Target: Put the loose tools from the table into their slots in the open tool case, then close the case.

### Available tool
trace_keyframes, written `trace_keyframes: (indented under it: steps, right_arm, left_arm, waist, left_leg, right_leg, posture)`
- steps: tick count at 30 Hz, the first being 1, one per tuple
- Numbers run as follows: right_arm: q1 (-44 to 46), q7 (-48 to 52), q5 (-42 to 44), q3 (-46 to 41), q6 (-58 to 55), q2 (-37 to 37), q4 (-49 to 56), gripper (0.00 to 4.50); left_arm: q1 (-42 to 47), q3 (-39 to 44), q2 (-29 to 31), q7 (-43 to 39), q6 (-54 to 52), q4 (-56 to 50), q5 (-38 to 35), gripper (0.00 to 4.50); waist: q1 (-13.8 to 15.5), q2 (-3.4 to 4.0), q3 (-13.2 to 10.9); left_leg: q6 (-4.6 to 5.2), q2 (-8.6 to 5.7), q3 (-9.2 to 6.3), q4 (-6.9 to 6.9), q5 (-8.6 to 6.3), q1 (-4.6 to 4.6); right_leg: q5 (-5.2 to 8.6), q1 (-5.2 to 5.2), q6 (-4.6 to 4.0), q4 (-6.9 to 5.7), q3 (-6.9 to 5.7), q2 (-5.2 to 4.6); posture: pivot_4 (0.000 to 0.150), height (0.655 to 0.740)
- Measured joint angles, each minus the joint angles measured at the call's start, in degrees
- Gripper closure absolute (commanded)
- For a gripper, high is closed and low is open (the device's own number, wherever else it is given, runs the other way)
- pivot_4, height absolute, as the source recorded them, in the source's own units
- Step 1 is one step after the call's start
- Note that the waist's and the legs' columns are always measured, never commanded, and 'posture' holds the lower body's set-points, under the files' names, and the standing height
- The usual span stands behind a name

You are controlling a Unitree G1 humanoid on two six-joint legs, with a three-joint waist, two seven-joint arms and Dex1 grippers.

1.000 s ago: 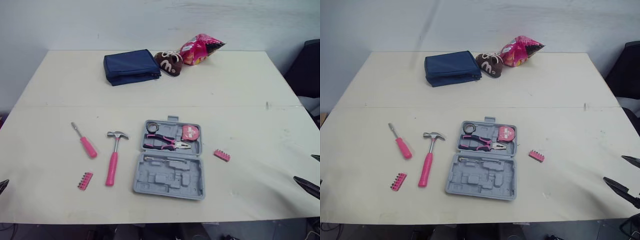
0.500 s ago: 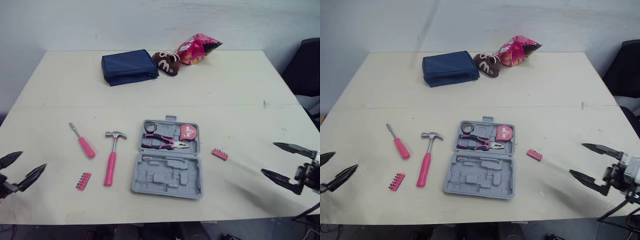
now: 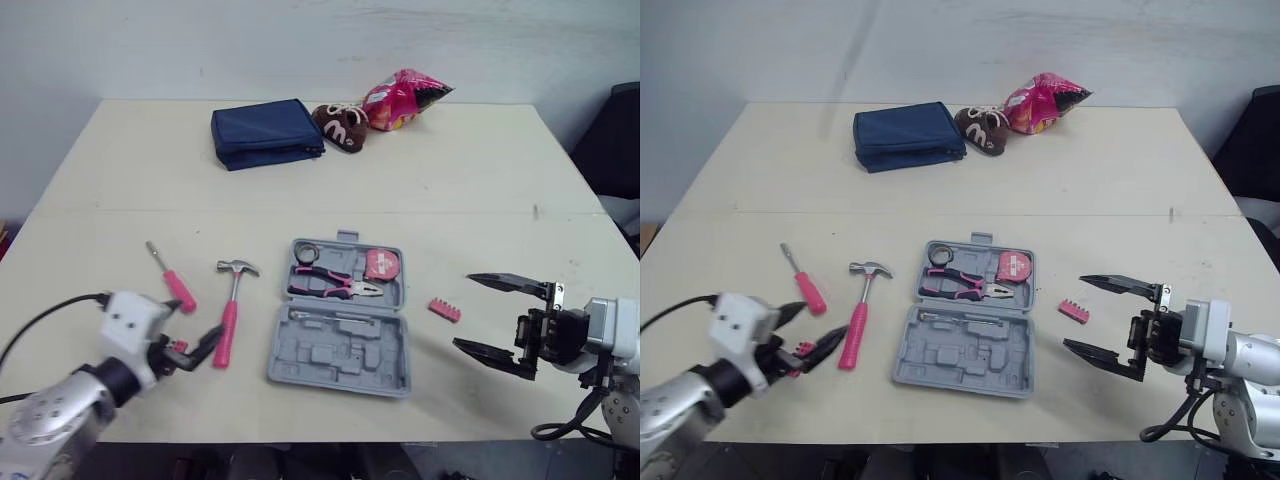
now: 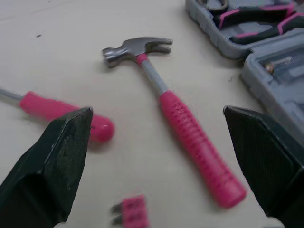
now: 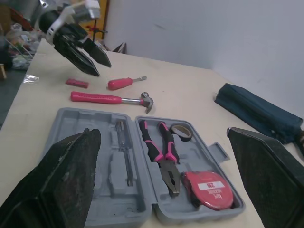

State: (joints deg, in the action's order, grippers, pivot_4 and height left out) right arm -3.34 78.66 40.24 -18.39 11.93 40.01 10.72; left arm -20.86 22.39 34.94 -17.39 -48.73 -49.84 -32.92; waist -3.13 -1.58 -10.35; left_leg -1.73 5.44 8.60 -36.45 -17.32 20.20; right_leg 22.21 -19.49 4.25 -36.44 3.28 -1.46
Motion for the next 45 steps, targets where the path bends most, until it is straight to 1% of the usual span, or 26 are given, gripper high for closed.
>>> trace_keyframes:
  steps: [3, 5, 7, 9, 14, 20, 22, 25, 29, 30, 32, 38, 43, 45]
  right_arm:
    - [-0.15, 0.34, -0.16, -0.07, -0.09, 0.07, 0.0, 0.0]
    - [0.0, 0.46, -0.46, -0.08, -0.31, 0.18, -0.01, 0.0]
    - [0.14, 0.38, -0.59, -0.09, -0.65, 0.23, 0.02, 0.0]
    - [-0.03, 0.24, -0.66, -0.17, -0.73, 0.28, 0.03, 0.0]
    - [-0.77, -0.5, -0.71, -0.91, -0.8, 0.37, 0.44, 0.0]
    - [-2.18, -1.51, -0.73, -2.36, -1.05, 0.87, 1.18, 0.0]
    - [-2.63, -1.78, -0.78, -2.36, -1.06, 0.87, 1.39, 0.0]
    - [-2.88, -1.93, -0.78, -2.36, -1.06, 0.87, 1.68, 0.0]
    - [-3.79, -1.91, -0.66, -2.37, -1.05, 0.87, 2.33, 0.0]
    - [-3.79, -1.89, -0.54, -2.37, -1.05, 0.87, 2.54, 0.0]
    - [-4.01, -1.86, 0.09, -2.36, -1.33, 0.87, 2.86, 0.0]
    - [-4.36, -2.9, 1.66, -2.07, -4.04, 0.86, 7.49, 0.0]
    - [-2.7, -5.74, 1.65, -1.69, -6.19, 0.87, 10.58, 0.0]
    - [-2.73, -5.97, 1.46, -1.69, -6.58, 0.87, 10.74, 0.0]
  left_arm:
    - [3.39, -4.45, -1.52, 7.01, -7.13, -2.56, 1.97, 0.05]
    - [7.14, -7.93, -4.16, 11.99, -12.49, -3.42, 3.35, 0.05]
    - [9.64, -10.12, -6.67, 15.08, -17.05, -3.4, 3.95, 0.05]
    - [11.15, -11.39, -7.39, 16.55, -20.55, -3.37, 4.36, 0.05]
    - [15.97, -14.43, -11.72, 19.77, -28.29, -2.38, 6.32, 0.05]
    - [18.93, -14.78, -16.3, 21.51, -31.26, -1.09, 8.65, 0.05]
    - [20.23, -15.19, -16.55, 21.5, -31.13, 0.43, 9.24, 0.05]
    - [21.46, -16.4, -16.04, 21.08, -30.1, 2.01, 10.75, 0.88]
    - [21.9, -17.16, -15.65, 20.42, -29.52, 3.37, 12.03, 2.6]
    - [21.78, -17.35, -15.69, 20.36, -29.52, 3.34, 12.3, 3.11]
    - [21.47, -17.38, -15.76, 20.2, -29.31, 3.26, 13.02, 3.89]
    - [20.04, -16.8, -14.59, 18.6, -26.18, 3.41, 14.06, 3.93]
    - [19.48, -15.4, -13.99, 14.64, -17.8, 6.7, 14.4, 3.93]
    - [19.49, -14.64, -11.6, 11.03, -12.95, 7.94, 14.27, 3.93]
  waist:
    - [-0.01, 0.04, -0.02]
    - [0.03, 0.05, -0.03]
    - [-0.02, 0.03, -0.04]
    - [-0.03, 0.05, -0.06]
    - [0.12, 0.11, -0.09]
    - [0.28, 0.16, -0.07]
    - [0.4, 0.18, -0.05]
    - [0.55, 0.27, 0.0]
    - [1.23, 0.38, 0.06]
    - [1.31, 0.39, 0.07]
    - [1.38, 0.39, 0.07]
    - [1.21, 0.47, 0.11]
    - [1.36, 0.36, 0.05]
    - [1.52, 0.2, -0.05]
  left_leg:
    - [-0.02, 0.0, -0.01, -0.04, 0.03, -0.02]
    - [0.0, -0.01, -0.03, -0.1, 0.06, -0.02]
    - [0.0, 0.01, -0.03, -0.21, 0.06, -0.01]
    - [-0.01, 0.05, -0.03, -0.37, 0.07, 0.01]
    - [0.01, 0.02, -0.05, -0.62, 0.06, 0.05]
    - [0.12, -0.09, -0.12, -0.63, 0.15, -0.06]
    - [0.14, -0.12, -0.17, -0.62, 0.19, -0.07]
    - [0.15, -0.14, -0.17, -0.62, 0.21, -0.08]
    - [0.17, -0.15, -0.17, -0.6, 0.19, -0.06]
    - [0.18, -0.14, -0.16, -0.59, 0.18, -0.05]
    - [0.19, -0.14, -0.16, -0.58, 0.16, -0.05]
    - [0.17, -0.07, -0.13, -0.53, 0.15, -0.05]
    - [0.16, -0.06, -0.13, -0.53, 0.17, 0.09]
    - [0.15, -0.05, -0.13, -0.51, 0.16, 0.25]
  right_leg:
    - [0.0, 0.01, 0.0, -0.01, 0.0, 0.02]
    - [-0.02, 0.04, 0.03, -0.05, 0.01, 0.02]
    - [-0.04, 0.05, 0.05, -0.09, 0.01, 0.03]
    - [-0.04, 0.05, 0.05, -0.13, 0.01, 0.07]
    - [-0.08, 0.11, 0.12, -0.19, 0.02, 0.04]
    - [-0.2, 0.28, 0.2, -0.2, 0.02, -0.02]
    - [-0.24, 0.31, 0.21, -0.2, 0.02, -0.02]
    - [-0.28, 0.32, 0.19, -0.19, 0.02, -0.04]
    - [-0.28, 0.32, 0.19, -0.14, 0.02, -0.08]
    - [-0.28, 0.32, 0.19, -0.11, 0.02, -0.09]
    - [-0.28, 0.32, 0.19, -0.08, 0.02, -0.09]
    - [-0.29, 0.3, 0.16, -0.07, 0.02, -0.07]
    - [-0.33, 0.13, 0.09, -0.07, -0.01, -0.07]
    - [-0.32, -0.03, 0.09, -0.05, -0.04, -0.07]
  posture:
    - [0.15, 0.74]
    - [0.15, 0.74]
    - [0.15, 0.74]
    - [0.15, 0.74]
    - [0.15, 0.74]
    - [0.15, 0.74]
    - [0.15, 0.74]
    - [0.15, 0.74]
    - [0.15, 0.74]
    - [0.15, 0.74]
    - [0.15, 0.74]
    - [0.15, 0.74]
    - [0.15, 0.74]
    - [0.15, 0.74]
